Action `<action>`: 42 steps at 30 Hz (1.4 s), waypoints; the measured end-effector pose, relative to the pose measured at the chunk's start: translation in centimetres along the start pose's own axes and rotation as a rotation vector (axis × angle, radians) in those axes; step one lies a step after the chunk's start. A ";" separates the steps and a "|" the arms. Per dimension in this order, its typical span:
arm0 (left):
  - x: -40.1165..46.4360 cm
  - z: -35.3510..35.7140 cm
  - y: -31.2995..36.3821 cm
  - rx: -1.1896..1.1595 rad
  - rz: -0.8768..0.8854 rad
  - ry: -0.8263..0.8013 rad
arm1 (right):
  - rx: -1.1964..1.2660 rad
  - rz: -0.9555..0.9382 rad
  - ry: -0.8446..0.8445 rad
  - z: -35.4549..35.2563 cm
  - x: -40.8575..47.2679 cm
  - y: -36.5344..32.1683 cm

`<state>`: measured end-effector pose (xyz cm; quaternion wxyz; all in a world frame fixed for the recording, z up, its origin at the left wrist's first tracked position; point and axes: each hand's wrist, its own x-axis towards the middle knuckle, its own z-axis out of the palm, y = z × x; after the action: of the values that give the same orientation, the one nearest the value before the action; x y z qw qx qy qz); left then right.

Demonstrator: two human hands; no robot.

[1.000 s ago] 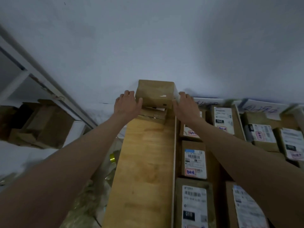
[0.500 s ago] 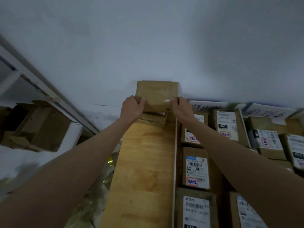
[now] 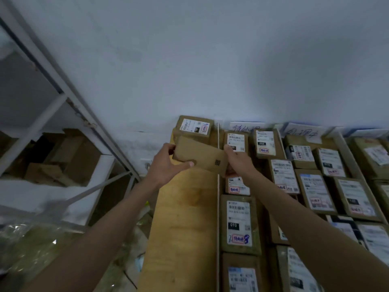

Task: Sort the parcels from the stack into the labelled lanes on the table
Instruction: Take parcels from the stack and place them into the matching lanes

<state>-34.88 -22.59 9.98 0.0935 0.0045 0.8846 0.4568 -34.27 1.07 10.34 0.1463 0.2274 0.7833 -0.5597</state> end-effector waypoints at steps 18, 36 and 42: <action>-9.0 -3.2 2.6 0.090 0.168 0.027 | 0.071 -0.042 -0.102 -0.4 -12.1 2.4; -15.3 -2.1 0.0 -0.064 -0.212 -0.275 | 0.253 -0.235 0.046 1.4 -15.0 2.1; -16.2 0.2 0.3 -0.218 -0.238 -0.193 | 0.103 -0.081 -0.160 3.7 -17.3 5.0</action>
<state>-18.91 -23.78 12.74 0.2313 -0.0667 0.8110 0.5333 -17.00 -4.41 13.41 0.1737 0.1576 0.7480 -0.6209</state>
